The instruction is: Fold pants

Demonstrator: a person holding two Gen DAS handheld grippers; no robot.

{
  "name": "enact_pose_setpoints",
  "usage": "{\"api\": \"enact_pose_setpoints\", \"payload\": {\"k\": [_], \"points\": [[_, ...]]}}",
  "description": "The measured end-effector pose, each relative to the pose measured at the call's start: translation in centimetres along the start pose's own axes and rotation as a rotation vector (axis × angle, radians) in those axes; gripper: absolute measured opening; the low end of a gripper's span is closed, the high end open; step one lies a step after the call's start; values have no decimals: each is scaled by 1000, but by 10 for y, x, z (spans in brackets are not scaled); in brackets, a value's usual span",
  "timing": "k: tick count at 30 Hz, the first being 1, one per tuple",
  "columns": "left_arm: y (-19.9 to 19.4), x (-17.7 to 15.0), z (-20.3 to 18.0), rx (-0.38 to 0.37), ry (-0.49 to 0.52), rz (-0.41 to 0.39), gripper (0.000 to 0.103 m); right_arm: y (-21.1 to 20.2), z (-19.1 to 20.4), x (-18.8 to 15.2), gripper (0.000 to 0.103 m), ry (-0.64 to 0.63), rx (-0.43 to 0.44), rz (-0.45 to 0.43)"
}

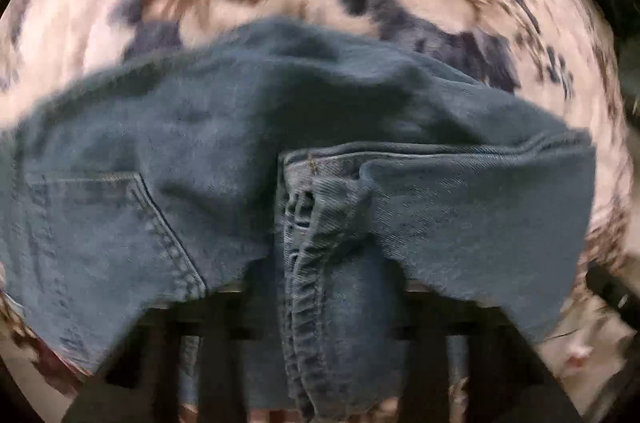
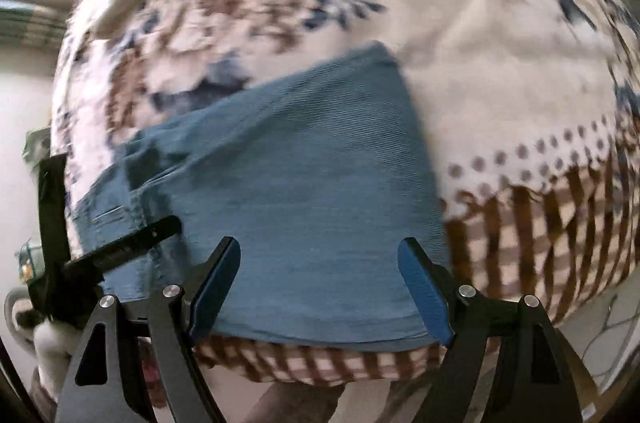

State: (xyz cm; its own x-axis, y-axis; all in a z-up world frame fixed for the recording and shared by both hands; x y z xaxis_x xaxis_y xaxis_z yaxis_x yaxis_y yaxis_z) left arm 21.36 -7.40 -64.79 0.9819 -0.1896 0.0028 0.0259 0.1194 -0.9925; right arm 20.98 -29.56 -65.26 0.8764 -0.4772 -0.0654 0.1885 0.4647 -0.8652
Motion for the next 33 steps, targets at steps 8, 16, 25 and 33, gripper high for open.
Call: {"api": "enact_pose_setpoints", "payload": {"k": [8,16,25,33], "points": [[-18,-16,22,58,-50,-46,15,18,-18,-15,83,37,10,65],[-57,-32,26,-67,-145,-55,29,81,30,-50,15,-129,166,231],[-14,-77,-11,-66,29,69,29,68,10,-69,15,-75,178,296],[-7,-76,1,-93,-10,74,21,58,-58,-59,0,28,82,289]]}}
Point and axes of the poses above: each gripper's, at about its wrist camera, not at the fingertips, and y roughly the way its jaws point, z to its left, x to its top, the point moved 1 cm from there along y, roughly the way its jaws point, and after that the axes turned 12 degrees about x, right-handed, at the moved point
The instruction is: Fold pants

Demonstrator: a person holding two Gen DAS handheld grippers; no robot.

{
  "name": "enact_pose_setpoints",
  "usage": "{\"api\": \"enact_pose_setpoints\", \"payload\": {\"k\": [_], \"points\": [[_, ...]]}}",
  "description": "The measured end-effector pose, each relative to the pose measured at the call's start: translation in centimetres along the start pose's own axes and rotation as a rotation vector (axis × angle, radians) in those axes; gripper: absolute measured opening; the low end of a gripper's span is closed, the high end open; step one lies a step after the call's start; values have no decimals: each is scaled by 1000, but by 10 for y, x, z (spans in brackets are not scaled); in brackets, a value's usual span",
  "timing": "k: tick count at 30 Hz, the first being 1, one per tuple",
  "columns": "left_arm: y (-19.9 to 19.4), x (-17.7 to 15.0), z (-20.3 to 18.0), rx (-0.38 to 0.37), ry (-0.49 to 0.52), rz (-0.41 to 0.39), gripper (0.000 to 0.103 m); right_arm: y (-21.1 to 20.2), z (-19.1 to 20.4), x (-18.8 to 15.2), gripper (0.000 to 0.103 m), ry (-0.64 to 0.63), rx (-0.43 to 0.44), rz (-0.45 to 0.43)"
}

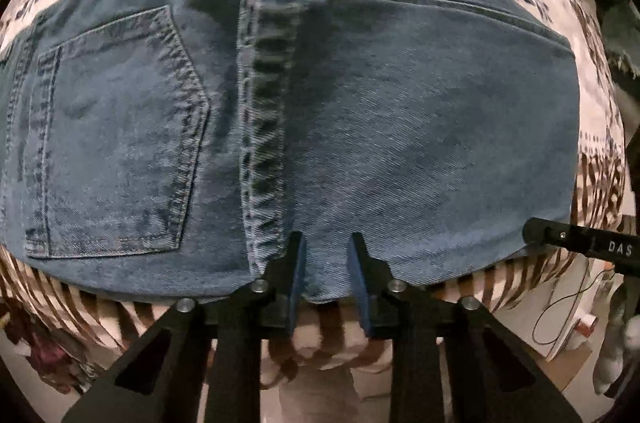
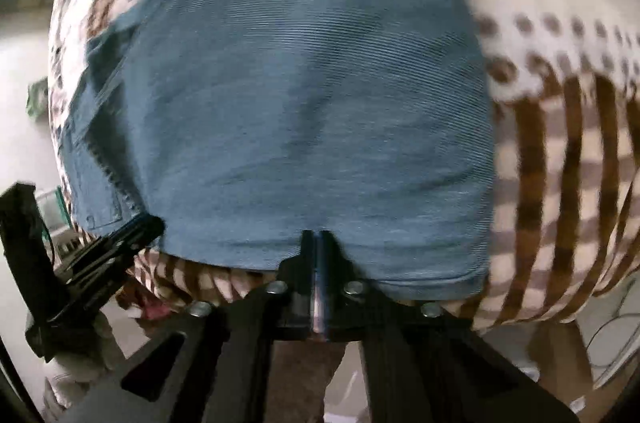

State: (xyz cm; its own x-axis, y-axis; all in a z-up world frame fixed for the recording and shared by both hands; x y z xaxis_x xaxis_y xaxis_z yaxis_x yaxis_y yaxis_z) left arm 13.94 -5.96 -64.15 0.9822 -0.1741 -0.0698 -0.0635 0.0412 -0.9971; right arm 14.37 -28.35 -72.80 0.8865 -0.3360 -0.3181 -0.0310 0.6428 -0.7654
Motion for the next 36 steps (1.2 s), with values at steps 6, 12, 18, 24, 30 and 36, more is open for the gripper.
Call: {"api": "enact_pose_setpoints", "payload": {"k": [6,12,18,24,30,36], "points": [[-29,1,31,-180,-174,-20,24,5,19,11,22,8,-54,41],[-69,-18,109,-253,-474,-183,103,3,74,17,96,-115,-265,-34],[-35,-56,205,-252,-901,-184,103,12,136,28,96,-208,-352,-124],[17,-77,284,-286,-1195,-182,78,67,203,27,95,-359,-443,-93],[34,-53,291,-286,-1197,-247,43,120,247,20,95,-429,-485,-75],[14,-79,297,-344,-1202,-380,30,146,271,11,95,-461,-512,-59]]}}
Point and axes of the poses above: each gripper's, at about its wrist camera, not at the fingertips, and y roughly the way its jaws point, z to its left, x to its top, the point moved 1 cm from there along y, roughly the way its jaws point, and after that the axes turned 12 degrees about x, right-handed, at the moved point
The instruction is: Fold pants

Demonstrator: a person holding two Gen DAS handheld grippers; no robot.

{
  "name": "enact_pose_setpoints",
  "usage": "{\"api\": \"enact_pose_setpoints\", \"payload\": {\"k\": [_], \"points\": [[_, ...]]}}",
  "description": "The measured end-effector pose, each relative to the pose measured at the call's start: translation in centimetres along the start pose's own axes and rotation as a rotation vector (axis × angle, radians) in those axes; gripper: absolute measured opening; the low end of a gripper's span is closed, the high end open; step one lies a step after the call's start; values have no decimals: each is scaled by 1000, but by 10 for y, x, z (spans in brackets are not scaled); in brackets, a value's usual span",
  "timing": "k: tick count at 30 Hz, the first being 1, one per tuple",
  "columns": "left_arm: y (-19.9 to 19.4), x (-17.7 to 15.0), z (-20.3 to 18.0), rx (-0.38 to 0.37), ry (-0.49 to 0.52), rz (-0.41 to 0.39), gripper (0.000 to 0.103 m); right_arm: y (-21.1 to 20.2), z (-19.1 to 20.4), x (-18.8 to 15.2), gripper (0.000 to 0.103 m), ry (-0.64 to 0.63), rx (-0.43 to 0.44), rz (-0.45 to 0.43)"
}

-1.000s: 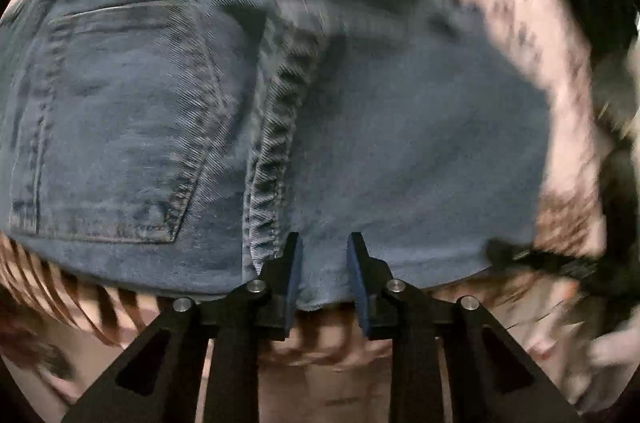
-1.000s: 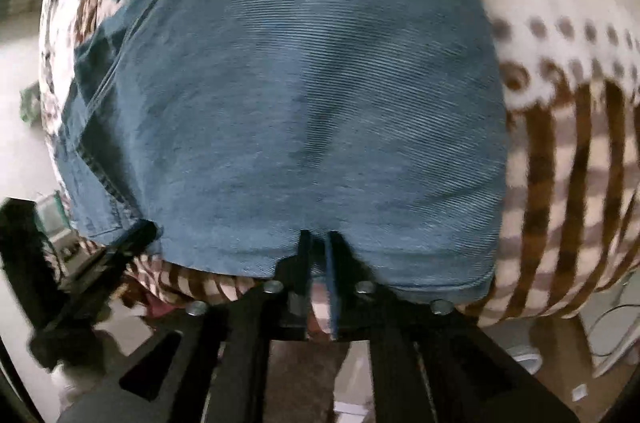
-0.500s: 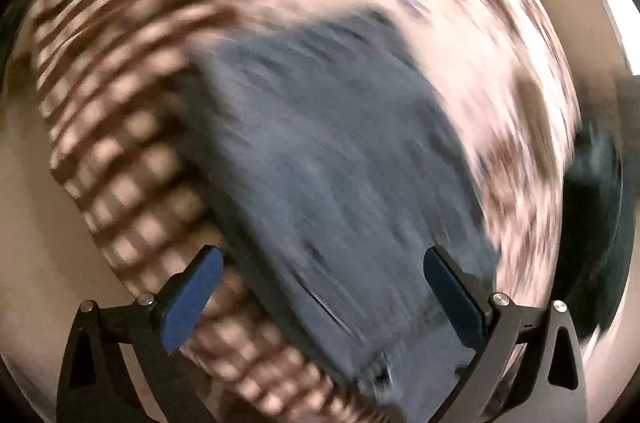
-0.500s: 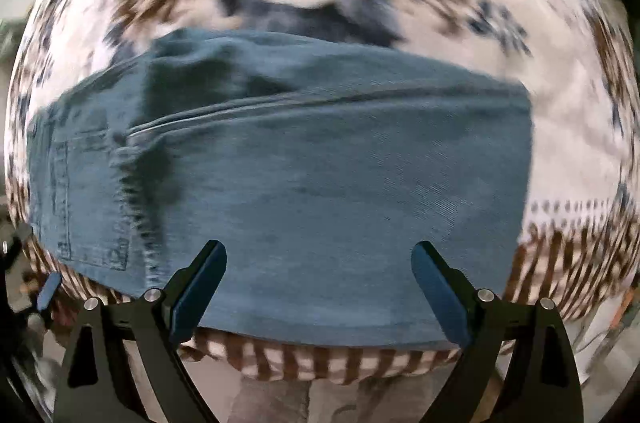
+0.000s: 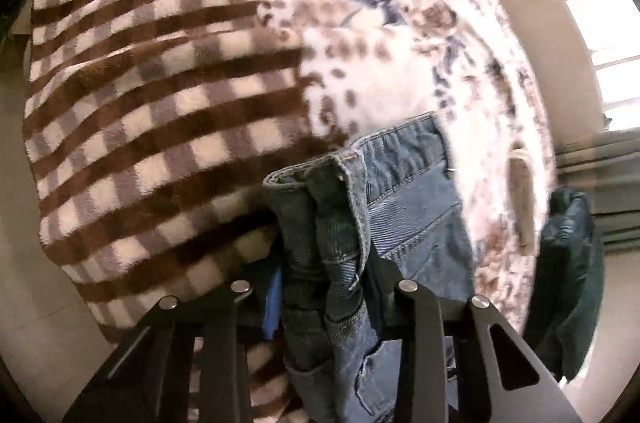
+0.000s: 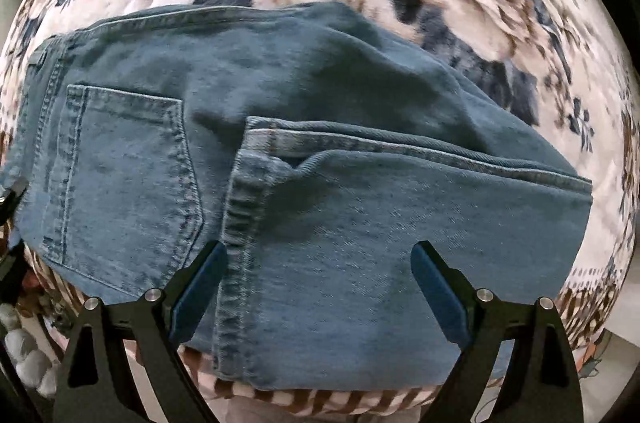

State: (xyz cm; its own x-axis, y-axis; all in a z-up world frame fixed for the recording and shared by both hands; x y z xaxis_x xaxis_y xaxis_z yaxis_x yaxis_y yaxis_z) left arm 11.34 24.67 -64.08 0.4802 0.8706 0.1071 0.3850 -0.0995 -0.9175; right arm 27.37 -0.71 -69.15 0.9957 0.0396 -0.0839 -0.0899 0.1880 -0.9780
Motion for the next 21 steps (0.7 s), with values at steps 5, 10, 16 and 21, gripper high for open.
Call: {"api": "enact_pose_setpoints", "payload": {"k": [5,10,16,21], "points": [[39,15,28,-106,-129,92,45,12,22,7,95,13,5,11],[46,27,16,-91,-106,61,48,4,-1,4,95,28,17,12],[5,22,-11,-177,3,-65,36,-2,-13,2,95,25,27,7],[46,36,-3,-157,-52,-3,41,0,-16,-1,95,32,40,14]]}}
Point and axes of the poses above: each gripper's, at about its wrist camera, not at the fingertips, and y roughly the way its jaws point, z to its left, x to its top, the point moved 1 cm from there along y, roughly the way its jaws point, and after that the axes turned 12 degrees about x, right-handed, at the moved point
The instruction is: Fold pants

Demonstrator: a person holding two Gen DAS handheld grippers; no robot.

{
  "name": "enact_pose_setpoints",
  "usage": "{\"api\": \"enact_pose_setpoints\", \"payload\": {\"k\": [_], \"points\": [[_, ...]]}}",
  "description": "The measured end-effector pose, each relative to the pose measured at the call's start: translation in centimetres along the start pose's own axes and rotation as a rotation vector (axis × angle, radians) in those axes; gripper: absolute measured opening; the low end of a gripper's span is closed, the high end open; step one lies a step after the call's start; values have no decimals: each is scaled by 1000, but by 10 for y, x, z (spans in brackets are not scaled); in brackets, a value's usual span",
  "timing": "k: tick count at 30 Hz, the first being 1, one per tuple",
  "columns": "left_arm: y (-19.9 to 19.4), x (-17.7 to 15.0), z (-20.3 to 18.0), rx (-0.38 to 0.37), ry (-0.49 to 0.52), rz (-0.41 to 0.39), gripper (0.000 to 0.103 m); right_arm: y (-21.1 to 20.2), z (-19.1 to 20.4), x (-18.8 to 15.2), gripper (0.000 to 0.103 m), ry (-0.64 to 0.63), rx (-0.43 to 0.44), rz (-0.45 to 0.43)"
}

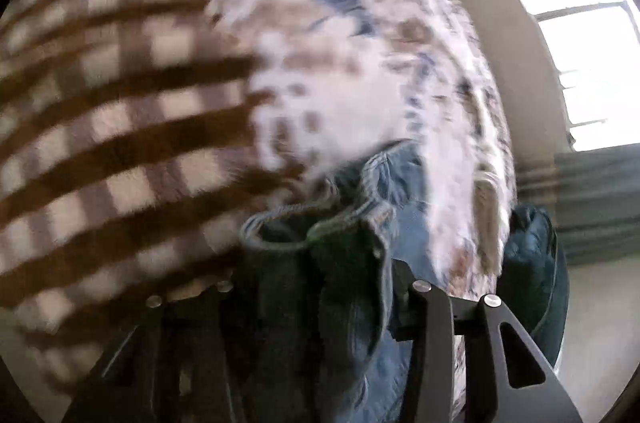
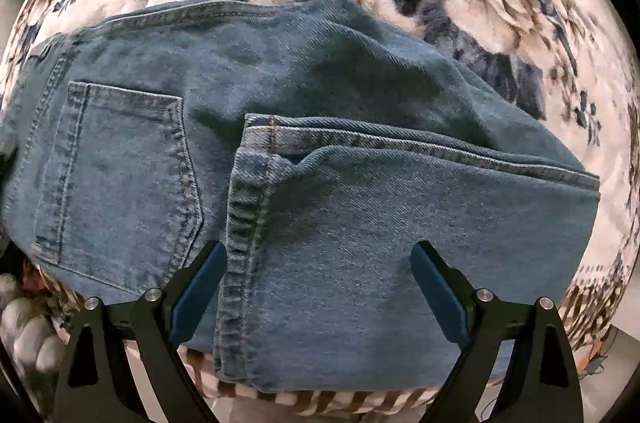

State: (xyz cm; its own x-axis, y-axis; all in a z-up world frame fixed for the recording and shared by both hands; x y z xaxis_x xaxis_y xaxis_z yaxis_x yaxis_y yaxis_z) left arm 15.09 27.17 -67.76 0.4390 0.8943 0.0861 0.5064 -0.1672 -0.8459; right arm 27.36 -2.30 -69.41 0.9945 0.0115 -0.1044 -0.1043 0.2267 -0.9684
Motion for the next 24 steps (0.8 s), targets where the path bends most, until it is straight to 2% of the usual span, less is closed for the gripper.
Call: {"api": "enact_pose_setpoints", "payload": {"k": [2,3,7,14,21,24], "points": [[10,5,3,1,-10,7,40,-2,-5,0,95,14,4,-4],[7,4,-3,18,17,-8,38,-2,-9,3,95,18,0,-10],[-21,-10,-30,121,168,-99,31,-10,-23,-1,95,48,-54,-56],[-65,-41,-78,247,376,-207,25,-14,-63,-18,96,129,-60,-60],[-109,-91,-137,253,513,-303,24,-41,-104,-36,96,128,-88,-114],[-127,-115,-155,233,565,-322,23,-52,-134,-47,96,160,-29,-124]]}}
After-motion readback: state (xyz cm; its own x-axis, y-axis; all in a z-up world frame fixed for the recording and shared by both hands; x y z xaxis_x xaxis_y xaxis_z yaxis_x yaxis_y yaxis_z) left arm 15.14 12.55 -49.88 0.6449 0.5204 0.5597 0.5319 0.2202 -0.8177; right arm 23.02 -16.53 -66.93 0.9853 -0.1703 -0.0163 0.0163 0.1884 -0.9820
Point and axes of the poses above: each gripper's, at about its wrist camera, not at the fingertips, and y roughly the way its jaws point, z to its left, x to its top, the point moved 1 cm from there along y, roughly the way its jaws point, and after that the axes turned 12 degrees about x, right-handed, at the moved point
